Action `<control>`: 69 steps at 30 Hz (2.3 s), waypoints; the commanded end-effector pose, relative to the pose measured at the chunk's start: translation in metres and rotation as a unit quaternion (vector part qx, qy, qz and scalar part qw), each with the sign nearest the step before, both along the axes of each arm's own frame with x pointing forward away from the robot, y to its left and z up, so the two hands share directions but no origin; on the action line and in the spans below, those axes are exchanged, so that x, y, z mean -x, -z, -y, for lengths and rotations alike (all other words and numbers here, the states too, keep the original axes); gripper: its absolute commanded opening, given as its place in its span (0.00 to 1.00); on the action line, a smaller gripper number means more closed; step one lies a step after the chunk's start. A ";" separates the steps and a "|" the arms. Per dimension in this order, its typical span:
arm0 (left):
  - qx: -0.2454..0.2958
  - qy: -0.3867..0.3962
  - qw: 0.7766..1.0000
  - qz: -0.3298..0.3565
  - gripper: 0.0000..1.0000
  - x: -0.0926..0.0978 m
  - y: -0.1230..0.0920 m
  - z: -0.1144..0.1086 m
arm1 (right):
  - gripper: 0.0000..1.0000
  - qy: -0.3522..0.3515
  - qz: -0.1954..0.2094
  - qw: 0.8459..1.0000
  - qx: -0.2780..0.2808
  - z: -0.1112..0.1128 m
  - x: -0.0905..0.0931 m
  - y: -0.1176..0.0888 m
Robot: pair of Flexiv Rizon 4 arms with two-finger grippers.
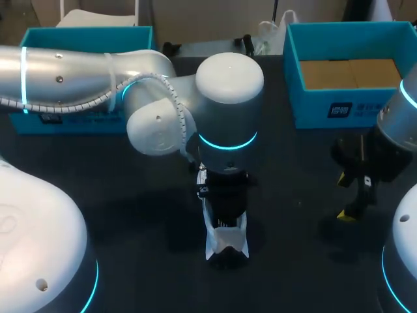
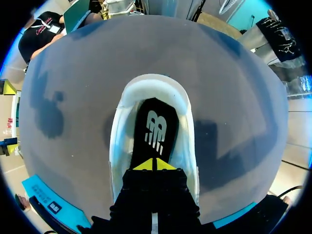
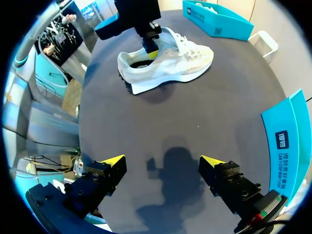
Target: Take the shoe out of the shoebox, open the shoe tongue, remove and reinsert the insole, then place the shoe into the shoebox
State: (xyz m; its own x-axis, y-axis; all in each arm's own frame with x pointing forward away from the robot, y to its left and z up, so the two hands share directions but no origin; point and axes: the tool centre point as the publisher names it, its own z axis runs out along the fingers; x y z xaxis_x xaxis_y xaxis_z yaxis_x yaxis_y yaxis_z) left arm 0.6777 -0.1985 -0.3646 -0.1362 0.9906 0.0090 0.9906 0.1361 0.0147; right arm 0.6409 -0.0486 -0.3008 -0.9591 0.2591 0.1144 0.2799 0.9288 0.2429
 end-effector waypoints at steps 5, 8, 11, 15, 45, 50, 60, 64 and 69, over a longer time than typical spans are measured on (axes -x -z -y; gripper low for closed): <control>-0.008 -0.004 1.000 0.000 1.00 0.000 0.002 -0.008 | 1.00 0.001 0.001 1.000 0.001 0.000 0.001 0.000; -0.007 -0.009 1.000 -0.002 1.00 0.001 0.002 -0.010 | 1.00 0.001 0.001 1.000 0.001 0.000 0.001 0.000; -0.007 -0.010 1.000 -0.001 1.00 0.000 0.002 -0.013 | 1.00 0.001 0.001 1.000 0.001 0.000 0.001 0.000; 0.002 -0.009 1.000 0.004 1.00 0.000 -0.006 -0.013 | 1.00 0.001 0.001 1.000 0.001 0.000 0.001 0.000; 0.012 -0.025 1.000 -0.003 1.00 0.010 -0.011 -0.003 | 1.00 0.001 0.001 1.000 0.001 0.000 0.001 0.000; 0.009 -0.033 0.999 0.023 1.00 0.010 -0.010 -0.002 | 1.00 0.001 0.001 1.000 0.001 0.000 0.001 0.000; 0.005 -0.037 0.999 0.020 1.00 -0.004 -0.016 -0.006 | 1.00 0.001 0.001 1.000 0.001 0.000 0.001 0.000; 0.006 -0.040 0.999 0.019 1.00 -0.009 -0.016 -0.005 | 1.00 0.001 0.001 1.000 0.001 0.000 0.001 0.000; 0.006 -0.044 0.999 0.017 1.00 -0.020 -0.017 -0.005 | 1.00 0.001 0.001 1.000 0.001 0.000 0.001 0.000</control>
State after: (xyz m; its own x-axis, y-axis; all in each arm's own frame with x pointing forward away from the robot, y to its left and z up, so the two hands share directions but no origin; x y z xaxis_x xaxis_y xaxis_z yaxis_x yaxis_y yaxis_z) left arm 0.6913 -0.1940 -0.3470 -0.2264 0.9740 -0.0119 0.9724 0.2267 0.0545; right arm 0.6411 -0.0485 -0.3007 -0.9591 0.2589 0.1147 0.2798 0.9290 0.2424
